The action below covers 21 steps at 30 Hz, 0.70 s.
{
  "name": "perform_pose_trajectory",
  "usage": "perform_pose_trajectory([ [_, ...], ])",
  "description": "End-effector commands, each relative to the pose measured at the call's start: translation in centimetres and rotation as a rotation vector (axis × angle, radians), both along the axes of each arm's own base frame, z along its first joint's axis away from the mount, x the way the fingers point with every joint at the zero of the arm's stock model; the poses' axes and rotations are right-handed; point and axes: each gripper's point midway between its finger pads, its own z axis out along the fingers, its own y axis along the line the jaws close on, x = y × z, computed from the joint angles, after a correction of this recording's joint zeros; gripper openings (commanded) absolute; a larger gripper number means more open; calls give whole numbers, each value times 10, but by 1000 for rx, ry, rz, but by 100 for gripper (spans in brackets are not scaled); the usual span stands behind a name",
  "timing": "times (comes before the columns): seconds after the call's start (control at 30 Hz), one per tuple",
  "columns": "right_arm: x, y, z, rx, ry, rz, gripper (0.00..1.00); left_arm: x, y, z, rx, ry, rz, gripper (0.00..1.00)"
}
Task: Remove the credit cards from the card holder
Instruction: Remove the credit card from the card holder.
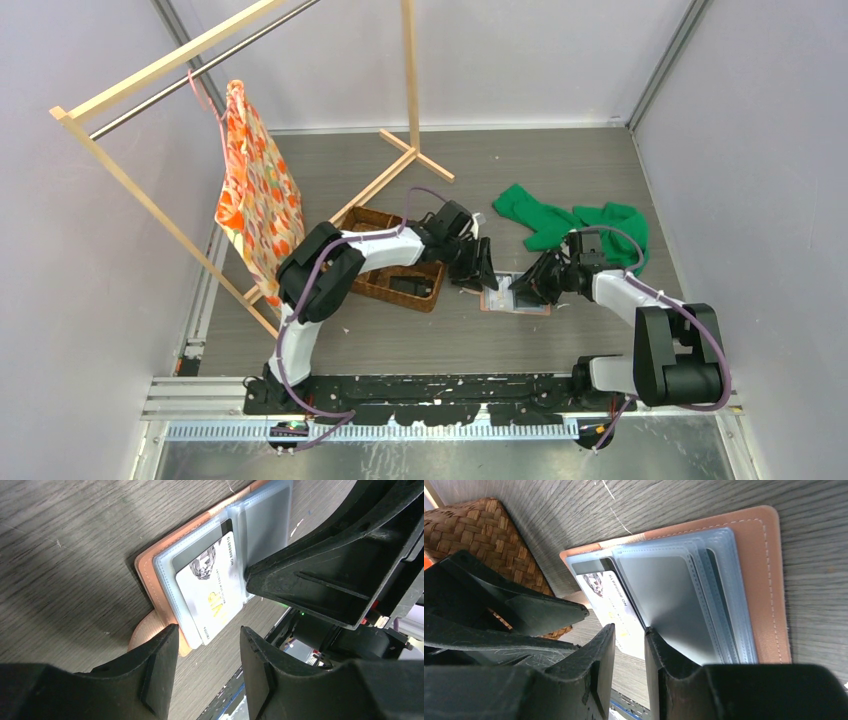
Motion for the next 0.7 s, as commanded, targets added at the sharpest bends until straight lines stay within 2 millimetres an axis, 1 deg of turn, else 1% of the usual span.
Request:
perform_pose_trajectory([
  [0.0,8,1,2,-14,-30,16,33,5,-4,-2,-19,2,9,50],
  [0.1,7,2,0,-22,-27,19,33,3,-4,-7,-15,14,6,50],
  [0.37,5,4,-3,-31,-20,29,33,2,-3,-11,-12,24,7,49],
  [0.53,7,6,-1,-22,-25,31,33,2,-4,-12,-15,27,6,47],
  [0.67,8,11,3,12,-39,36,33,2,-5,-12,-21,30,3,46],
])
